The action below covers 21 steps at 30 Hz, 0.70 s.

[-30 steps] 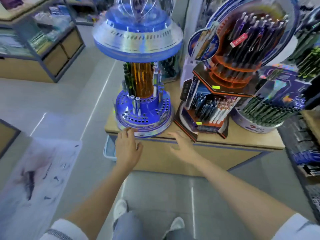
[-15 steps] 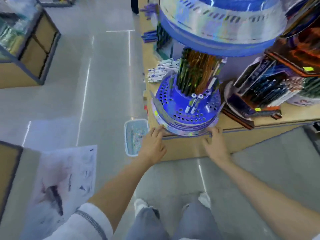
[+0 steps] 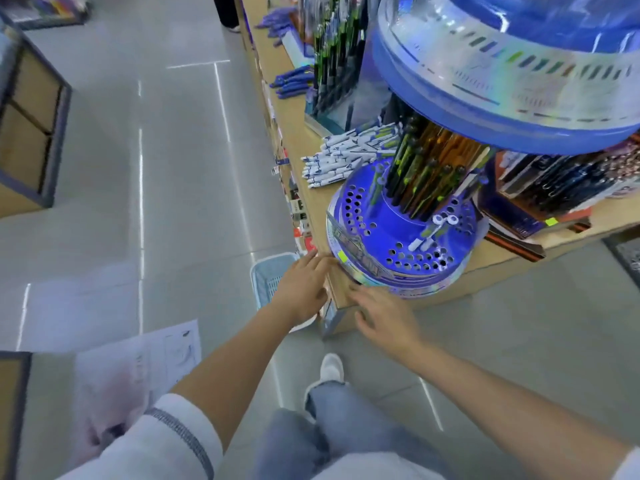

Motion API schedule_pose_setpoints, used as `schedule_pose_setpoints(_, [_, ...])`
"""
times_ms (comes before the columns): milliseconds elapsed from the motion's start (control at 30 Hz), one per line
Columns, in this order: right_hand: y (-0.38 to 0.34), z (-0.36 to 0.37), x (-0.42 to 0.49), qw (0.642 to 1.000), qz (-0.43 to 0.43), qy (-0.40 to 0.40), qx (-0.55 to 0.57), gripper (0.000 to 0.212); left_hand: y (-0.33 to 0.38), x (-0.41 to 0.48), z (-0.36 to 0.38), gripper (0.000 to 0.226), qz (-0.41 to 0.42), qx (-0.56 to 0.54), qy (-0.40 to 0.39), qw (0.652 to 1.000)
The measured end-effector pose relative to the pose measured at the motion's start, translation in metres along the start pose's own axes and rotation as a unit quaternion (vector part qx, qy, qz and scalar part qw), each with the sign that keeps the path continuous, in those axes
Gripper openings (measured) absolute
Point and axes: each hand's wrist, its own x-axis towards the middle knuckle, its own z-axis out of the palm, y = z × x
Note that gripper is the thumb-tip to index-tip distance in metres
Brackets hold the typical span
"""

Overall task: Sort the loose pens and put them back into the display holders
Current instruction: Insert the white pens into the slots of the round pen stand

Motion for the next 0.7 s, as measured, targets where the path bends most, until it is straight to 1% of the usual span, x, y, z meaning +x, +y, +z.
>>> schedule_pose_setpoints(67, [-0.006, 0.0, 0.007, 0.999, 0.034, -0.01, -0.002, 0.026, -0.011, 0.003, -0.003, 0.06, 0.023, 0.032, -0.017, 0.999])
schedule_pose_setpoints(167, [-0.011, -0.001, 0.017, 0.995, 0.099, -0.026, 0.008, 0.028, -0.025, 0.009, -0.009, 0.056, 0.068, 0.04, -0.027, 0.996])
schedule_pose_setpoints(267, [-0.023, 0.002, 0.022, 0.991, 0.136, -0.001, -0.009, 0.027, -0.038, 0.019, -0.017, 0.05, 0.116, 0.028, -0.039, 0.992])
schedule_pose_setpoints(333, [-0.031, 0.01, 0.025, 0.985, 0.166, 0.032, -0.017, 0.03, -0.052, 0.029, -0.024, 0.052, 0.143, 0.027, -0.046, 0.988])
schedule_pose_setpoints(367, [-0.035, 0.014, 0.028, 0.981, 0.187, 0.05, -0.025, 0.031, -0.06, 0.034, -0.027, 0.057, 0.155, 0.032, -0.054, 0.986])
schedule_pose_setpoints(433, [-0.051, 0.02, 0.036, 0.968, 0.231, 0.091, -0.04, 0.029, -0.076, 0.042, -0.032, 0.068, 0.195, 0.049, -0.087, 0.976])
schedule_pose_setpoints(533, [-0.08, 0.026, 0.05, 0.942, 0.274, 0.181, -0.077, 0.028, -0.096, 0.052, -0.045, 0.067, 0.251, 0.094, -0.143, 0.953])
schedule_pose_setpoints(600, [-0.097, 0.034, 0.061, 0.921, 0.329, 0.197, -0.067, 0.03, -0.11, 0.06, -0.054, 0.065, 0.276, 0.112, -0.159, 0.941])
schedule_pose_setpoints(667, [-0.108, 0.042, 0.071, 0.899, 0.397, 0.184, -0.003, 0.035, -0.117, 0.068, -0.066, 0.064, 0.292, 0.1, -0.159, 0.938])
schedule_pose_setpoints(700, [-0.113, 0.046, 0.076, 0.89, 0.421, 0.174, 0.024, 0.039, -0.12, 0.071, -0.073, 0.063, 0.298, 0.115, -0.161, 0.934])
